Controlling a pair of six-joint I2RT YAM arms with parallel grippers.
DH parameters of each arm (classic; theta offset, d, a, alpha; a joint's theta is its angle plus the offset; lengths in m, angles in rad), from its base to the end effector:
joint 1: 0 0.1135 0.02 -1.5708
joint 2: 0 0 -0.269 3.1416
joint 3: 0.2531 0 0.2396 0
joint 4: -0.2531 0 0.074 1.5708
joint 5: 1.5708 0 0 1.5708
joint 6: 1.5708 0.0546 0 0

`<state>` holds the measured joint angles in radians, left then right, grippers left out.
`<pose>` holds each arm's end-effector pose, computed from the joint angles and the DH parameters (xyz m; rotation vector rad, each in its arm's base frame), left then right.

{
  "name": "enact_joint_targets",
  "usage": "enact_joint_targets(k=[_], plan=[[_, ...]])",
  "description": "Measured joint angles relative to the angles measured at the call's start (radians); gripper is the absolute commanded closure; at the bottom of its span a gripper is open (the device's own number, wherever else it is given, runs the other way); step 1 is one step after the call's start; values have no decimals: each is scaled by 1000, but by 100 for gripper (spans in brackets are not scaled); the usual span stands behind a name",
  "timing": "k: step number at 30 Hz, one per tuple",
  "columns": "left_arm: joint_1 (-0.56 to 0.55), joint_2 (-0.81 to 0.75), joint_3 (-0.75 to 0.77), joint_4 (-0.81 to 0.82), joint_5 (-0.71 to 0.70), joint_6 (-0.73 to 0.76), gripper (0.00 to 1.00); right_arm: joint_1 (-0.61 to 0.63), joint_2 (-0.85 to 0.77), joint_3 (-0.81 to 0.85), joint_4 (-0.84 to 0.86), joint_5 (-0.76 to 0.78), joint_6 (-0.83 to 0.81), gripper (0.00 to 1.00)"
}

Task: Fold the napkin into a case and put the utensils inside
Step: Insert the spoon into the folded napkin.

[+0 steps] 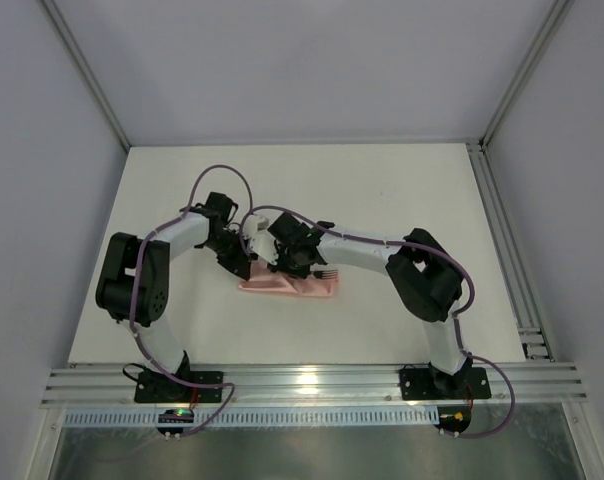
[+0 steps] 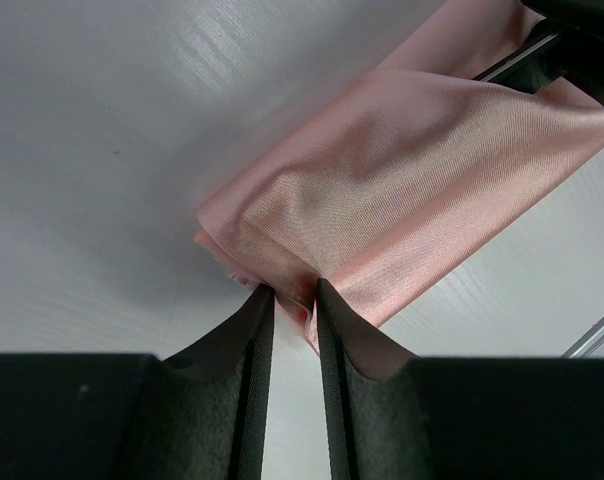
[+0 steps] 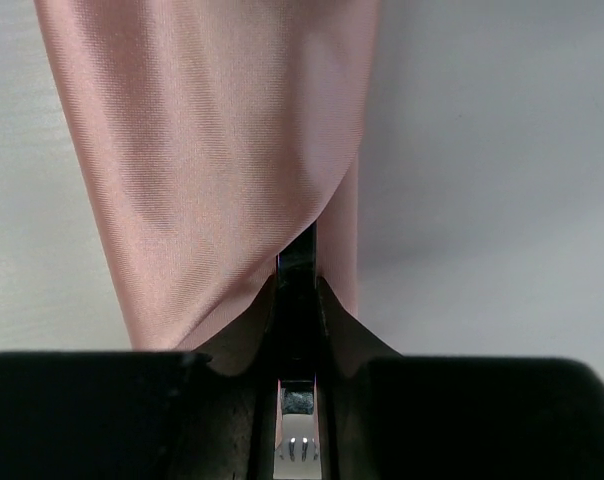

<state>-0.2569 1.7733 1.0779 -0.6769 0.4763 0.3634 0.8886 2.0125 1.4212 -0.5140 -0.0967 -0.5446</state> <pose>0.2981 -0.1042 0.1543 0.9335 2.6875 -0.6744 0.2599 0.3283 0.1625 -1.7898 2.0078 0.2373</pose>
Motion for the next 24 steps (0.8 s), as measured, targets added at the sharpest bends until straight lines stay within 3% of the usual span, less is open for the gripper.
enact_joint_targets(k=[3,4,9,10,11,19,24], plan=[[5,-2,-2,0,4,3,74,0,0,-5,23,-1,6,75],[5,-2,-3,0,4,3,75,0,0,-6,27,-2,9,62],[14,-2,-3,0,10,7,75,0,0,-6,54,9,30,48],[16,-2,-3,0,11,8,75,0,0,-6,58,16,34,35],[19,-2,-3,0,15,8,75,0,0,-6,62,24,42,33],[37,-11,-3,-5,28,13,75,1,-79,-8,61,132,64,31],[38,-16,-3,-8,33,14,74,1,-258,-16,5,244,169,35]])
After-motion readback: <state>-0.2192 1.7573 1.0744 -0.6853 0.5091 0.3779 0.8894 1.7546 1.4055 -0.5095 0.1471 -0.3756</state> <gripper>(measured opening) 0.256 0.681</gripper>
